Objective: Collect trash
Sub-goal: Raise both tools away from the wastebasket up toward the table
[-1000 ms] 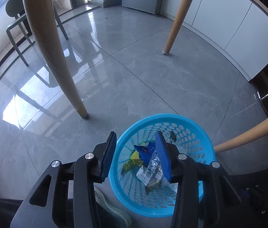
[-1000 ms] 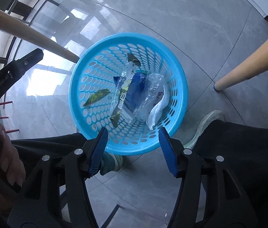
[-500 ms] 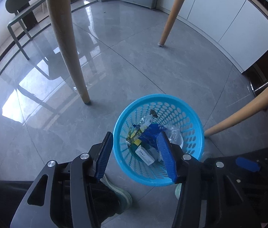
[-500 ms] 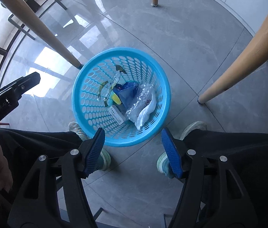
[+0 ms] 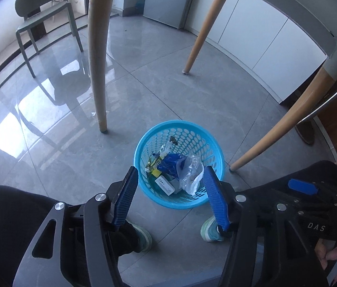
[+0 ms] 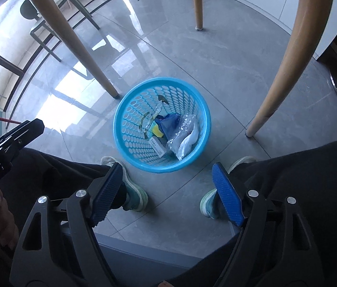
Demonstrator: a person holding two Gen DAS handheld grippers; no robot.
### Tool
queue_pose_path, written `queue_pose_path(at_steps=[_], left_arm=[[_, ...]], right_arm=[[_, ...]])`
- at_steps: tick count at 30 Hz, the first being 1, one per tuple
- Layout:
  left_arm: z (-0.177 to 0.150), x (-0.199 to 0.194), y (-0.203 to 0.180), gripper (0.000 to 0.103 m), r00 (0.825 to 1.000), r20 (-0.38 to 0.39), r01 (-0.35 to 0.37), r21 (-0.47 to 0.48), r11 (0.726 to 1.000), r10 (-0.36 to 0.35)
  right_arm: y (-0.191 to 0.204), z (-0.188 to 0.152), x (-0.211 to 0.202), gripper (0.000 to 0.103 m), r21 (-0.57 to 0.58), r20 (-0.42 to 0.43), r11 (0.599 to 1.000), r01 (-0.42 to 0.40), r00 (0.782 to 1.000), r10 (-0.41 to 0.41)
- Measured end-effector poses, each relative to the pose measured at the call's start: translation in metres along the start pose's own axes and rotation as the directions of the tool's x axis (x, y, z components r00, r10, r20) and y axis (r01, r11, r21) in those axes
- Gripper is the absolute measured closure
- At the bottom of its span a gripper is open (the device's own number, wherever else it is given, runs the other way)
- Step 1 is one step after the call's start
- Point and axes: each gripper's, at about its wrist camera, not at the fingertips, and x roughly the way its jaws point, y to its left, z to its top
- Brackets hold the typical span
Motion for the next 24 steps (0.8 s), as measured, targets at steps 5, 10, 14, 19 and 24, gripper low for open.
queue_pose_path(at_steps=[5,10,14,19,24], left_arm=[[-0.012,-0.027,-0.006,0.042,0.999,0.026,0.028,0.033,0.999,-0.029],[-0.022,-0.057,-0.008,0.036,0.997,0.068,0.042,0.066,0.997,-0.046],[-0.028,-0.081,-0.009,0.033,0.993,0.105,0.052,0.084,0.995,-0.061],[-0.033,-0.111,-0.008,0.031,0.984,0.147,0.085,0.092,0.992,-0.098],[-0.028,-0.141,-0.01,0.03,0.97,0.215,0.093,0.111,0.989,-0.115]], right_arm=[[0.002,-0.013,-0.033,0.023,-0.035,0.049,0.999,0.01,0.999,-0.008],[0.0,-0.029,-0.066,0.021,-0.072,0.102,0.997,0.015,0.995,-0.007],[-0.003,-0.039,-0.096,0.016,-0.098,0.149,0.995,0.0,0.989,0.015],[-0.002,-0.052,-0.129,0.015,-0.123,0.204,0.992,-0.008,0.978,0.033],[0.004,-0.059,-0.172,0.014,-0.145,0.286,0.989,-0.015,0.957,0.056]])
